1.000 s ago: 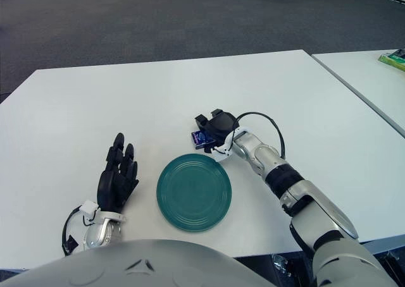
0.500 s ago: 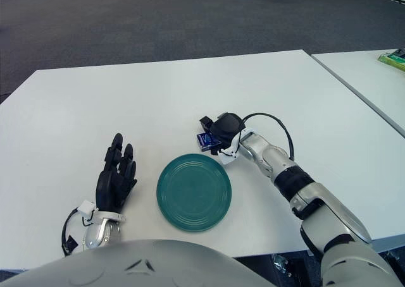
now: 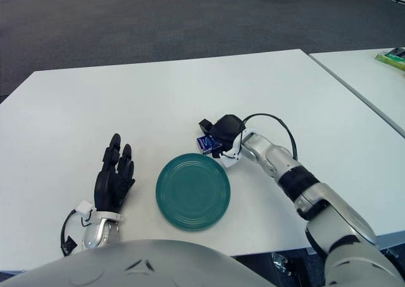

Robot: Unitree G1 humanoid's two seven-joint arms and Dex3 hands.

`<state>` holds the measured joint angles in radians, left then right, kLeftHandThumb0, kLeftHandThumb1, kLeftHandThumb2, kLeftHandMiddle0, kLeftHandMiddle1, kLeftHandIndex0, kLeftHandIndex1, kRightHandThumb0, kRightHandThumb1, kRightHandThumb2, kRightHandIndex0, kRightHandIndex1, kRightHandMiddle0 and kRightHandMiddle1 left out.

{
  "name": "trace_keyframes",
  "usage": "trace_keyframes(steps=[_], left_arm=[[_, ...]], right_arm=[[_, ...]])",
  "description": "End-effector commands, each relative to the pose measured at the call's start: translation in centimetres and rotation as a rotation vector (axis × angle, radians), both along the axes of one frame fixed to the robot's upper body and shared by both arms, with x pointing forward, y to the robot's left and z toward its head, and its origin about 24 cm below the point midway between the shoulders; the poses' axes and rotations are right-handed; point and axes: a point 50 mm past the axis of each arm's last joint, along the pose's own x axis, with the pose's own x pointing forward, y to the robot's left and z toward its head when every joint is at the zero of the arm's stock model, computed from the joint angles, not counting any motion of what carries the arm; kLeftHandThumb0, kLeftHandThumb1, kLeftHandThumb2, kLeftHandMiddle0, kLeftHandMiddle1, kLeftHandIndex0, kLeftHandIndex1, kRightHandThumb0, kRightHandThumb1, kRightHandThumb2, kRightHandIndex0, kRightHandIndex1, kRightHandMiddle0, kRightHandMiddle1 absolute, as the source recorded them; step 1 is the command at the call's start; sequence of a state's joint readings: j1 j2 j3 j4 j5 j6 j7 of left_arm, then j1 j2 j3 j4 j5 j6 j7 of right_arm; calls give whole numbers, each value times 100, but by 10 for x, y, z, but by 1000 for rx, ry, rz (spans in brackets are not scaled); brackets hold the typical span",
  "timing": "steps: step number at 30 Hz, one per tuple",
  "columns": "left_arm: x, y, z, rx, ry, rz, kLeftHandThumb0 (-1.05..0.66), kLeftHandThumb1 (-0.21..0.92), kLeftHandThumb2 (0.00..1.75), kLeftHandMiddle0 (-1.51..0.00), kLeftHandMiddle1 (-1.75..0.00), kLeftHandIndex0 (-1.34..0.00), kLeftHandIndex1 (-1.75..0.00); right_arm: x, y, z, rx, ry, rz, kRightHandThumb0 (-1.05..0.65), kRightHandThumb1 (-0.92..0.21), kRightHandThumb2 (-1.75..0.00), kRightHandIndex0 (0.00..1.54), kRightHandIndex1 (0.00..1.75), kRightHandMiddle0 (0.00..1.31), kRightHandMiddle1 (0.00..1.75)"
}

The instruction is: Put the gum into the plate.

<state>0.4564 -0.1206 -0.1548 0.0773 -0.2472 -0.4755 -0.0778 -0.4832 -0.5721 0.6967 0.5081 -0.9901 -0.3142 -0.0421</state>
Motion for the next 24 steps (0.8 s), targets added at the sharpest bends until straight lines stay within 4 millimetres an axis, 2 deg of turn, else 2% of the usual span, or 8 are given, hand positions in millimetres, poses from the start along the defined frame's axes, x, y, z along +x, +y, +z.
trace_keyframes(steps=[1, 4, 6, 7, 9, 11, 16, 24], left_arm=[[-3, -15, -29, -64, 153, 19, -90, 92, 37, 0, 0, 0, -5], [-3, -14, -29, -56, 156, 18, -90, 92, 40, 0, 0, 0, -4], [-3, -14, -29, -60, 157, 17, -90, 92, 42, 0, 0, 0, -5], [-3, -13, -29, -59, 158, 17, -90, 92, 42, -1, 0, 0, -5], [-2, -13, -29, -56, 157, 16, -90, 92, 43, -1, 0, 0, -5], [-2, -12, -29, -54, 155, 17, -90, 92, 43, -2, -1, -1, -5], [-3, -12, -28, -70, 147, 21, -92, 92, 41, -3, -1, 0, -7], [-3, -13, -27, -91, 133, 25, -95, 92, 42, -3, -1, 0, -12]], right_arm=[[-4, -7, -43, -18, 175, -147, -38, -72, -81, 88, 175, 33, 175], [15, -3, -25, 63, 104, -182, -38, -72, -80, 87, 175, 32, 175], [34, 0, 14, 165, 8, -180, -38, -70, -82, 85, 175, 33, 175], [44, 4, 41, 211, -45, -172, -38, -70, -83, 85, 175, 34, 175], [51, 10, 74, 263, -108, -159, -39, -68, -85, 84, 175, 35, 175], [51, 14, 92, 291, -146, -154, -39, -66, -87, 84, 175, 36, 175], [47, 17, 118, 331, -202, -152, -40, -60, -96, 83, 175, 40, 175], [23, 28, 136, 369, -274, -85, -43, -47, -113, 85, 175, 50, 175]])
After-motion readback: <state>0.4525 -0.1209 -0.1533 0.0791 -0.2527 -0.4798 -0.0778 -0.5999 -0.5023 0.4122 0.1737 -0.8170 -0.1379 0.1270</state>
